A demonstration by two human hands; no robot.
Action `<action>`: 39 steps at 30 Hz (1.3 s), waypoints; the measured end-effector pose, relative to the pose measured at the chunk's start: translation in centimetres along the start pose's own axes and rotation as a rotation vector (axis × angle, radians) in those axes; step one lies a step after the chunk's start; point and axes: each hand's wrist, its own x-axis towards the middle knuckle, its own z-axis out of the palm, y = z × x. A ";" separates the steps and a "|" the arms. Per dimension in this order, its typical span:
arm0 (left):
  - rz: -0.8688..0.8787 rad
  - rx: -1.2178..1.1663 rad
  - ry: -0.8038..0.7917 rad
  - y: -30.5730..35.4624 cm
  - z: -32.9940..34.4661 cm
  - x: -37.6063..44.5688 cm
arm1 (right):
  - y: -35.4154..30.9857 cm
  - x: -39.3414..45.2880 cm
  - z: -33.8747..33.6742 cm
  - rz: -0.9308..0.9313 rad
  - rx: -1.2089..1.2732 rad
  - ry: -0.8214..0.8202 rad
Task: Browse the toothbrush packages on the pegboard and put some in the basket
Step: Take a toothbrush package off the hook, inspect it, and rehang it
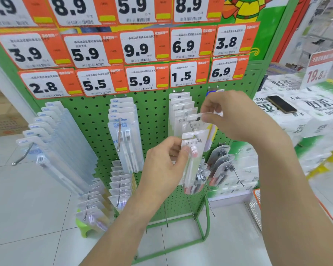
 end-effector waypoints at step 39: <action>-0.135 -0.397 0.008 -0.7 -0.7 -10.3 | -3.5 -13.4 9.6 -0.087 0.789 0.368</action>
